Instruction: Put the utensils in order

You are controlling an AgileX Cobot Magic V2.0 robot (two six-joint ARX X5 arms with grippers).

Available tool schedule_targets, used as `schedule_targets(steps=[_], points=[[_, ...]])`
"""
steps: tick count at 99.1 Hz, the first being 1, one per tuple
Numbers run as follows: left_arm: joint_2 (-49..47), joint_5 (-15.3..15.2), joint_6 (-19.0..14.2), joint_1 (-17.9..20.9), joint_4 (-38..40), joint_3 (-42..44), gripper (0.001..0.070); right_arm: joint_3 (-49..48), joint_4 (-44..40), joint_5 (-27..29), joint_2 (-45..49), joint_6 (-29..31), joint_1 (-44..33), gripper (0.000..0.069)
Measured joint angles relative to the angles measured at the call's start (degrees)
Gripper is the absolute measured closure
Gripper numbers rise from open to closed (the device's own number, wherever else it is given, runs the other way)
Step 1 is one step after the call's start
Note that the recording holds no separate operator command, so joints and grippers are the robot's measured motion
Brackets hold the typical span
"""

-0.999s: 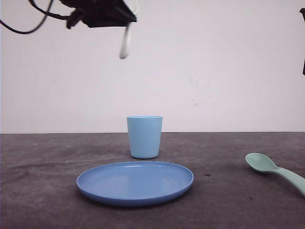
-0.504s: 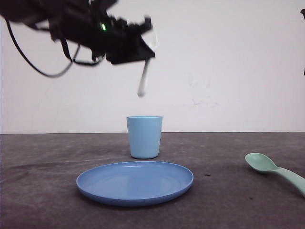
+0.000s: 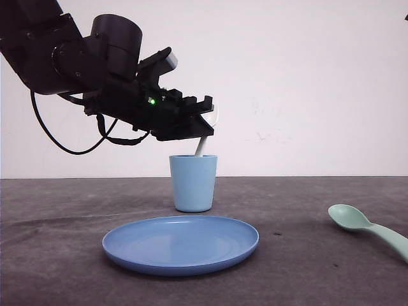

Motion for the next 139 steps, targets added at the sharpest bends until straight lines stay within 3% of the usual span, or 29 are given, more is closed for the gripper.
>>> schedule_targets(steps=[37,61,82,111,139], points=[[0.0,0.0,0.0,0.0,-3.48,0.0,0.066,0.0,-0.04,0.0,0.0,0.02,0.0,0.0012],[0.0,-0.02,-0.04,0.0,-3.48,0.0,0.0507,0.0,-0.04,0.0,0.0,0.02,0.0,0.0012],[-0.55,-0.02,-1.77,0.0,-5.35,0.0,0.0481,0.0,-0.07,-0.09,0.0,0.02,0.0,0.0012],[-13.25,-0.13,-2.47,0.92,-18.25,0.0,0.048,0.0,0.61,-4.0,4.11,-0.02,0.02,0.0012],[-29.4,-0.33,-4.22,7.96,-37.92,0.0,0.048,0.0,5.95,-10.58,12.81,-0.07,2.67,0.0012]])
